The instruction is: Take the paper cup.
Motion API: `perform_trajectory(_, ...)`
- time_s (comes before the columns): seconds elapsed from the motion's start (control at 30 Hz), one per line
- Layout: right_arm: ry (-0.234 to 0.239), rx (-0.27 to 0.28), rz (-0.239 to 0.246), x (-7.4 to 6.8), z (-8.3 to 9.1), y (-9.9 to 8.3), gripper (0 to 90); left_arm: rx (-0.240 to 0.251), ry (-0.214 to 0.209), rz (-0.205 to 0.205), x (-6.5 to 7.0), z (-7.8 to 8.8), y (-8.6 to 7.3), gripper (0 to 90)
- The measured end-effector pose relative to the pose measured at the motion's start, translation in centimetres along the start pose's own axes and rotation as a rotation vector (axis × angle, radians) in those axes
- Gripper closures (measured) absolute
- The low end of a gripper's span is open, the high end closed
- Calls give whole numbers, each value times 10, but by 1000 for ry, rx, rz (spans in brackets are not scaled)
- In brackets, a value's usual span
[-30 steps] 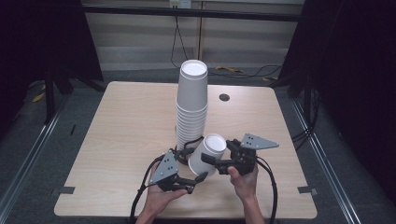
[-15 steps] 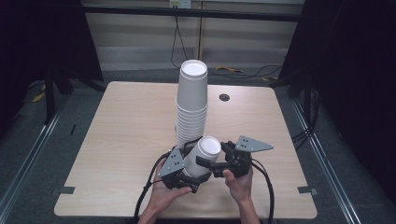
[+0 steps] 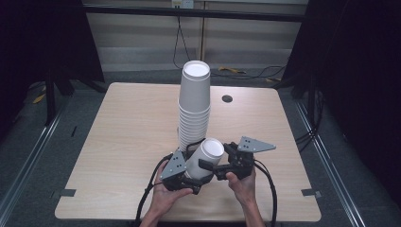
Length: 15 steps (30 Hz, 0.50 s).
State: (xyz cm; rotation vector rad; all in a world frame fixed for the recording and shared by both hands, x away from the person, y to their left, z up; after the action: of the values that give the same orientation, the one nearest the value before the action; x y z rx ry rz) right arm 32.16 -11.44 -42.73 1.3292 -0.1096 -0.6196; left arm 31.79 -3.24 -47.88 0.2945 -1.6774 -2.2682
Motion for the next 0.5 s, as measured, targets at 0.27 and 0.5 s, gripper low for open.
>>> perform_trajectory(0.27, -7, 10, -9, 4, 10, 1, 135, -22, -2, 12, -4, 6, -1, 124)
perform_trajectory(0.5, -18, 29, -16, 6, 23, -1, 135, -52, -5, -8, -7, 13, 4, 126)
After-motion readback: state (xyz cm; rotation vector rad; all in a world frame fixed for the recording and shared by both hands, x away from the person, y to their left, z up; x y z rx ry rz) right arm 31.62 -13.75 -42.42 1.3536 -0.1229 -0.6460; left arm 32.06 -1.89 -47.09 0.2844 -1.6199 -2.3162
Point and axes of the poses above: each handheld gripper's, and its own axes: z roughly backward along the jaws, y roughly out of its top, x roughly to its right, the point moved 8 cm from there along -z, roughly forward along the jaws, and after that the axes turned 7 degrees about -x, right-handed, at the moved point
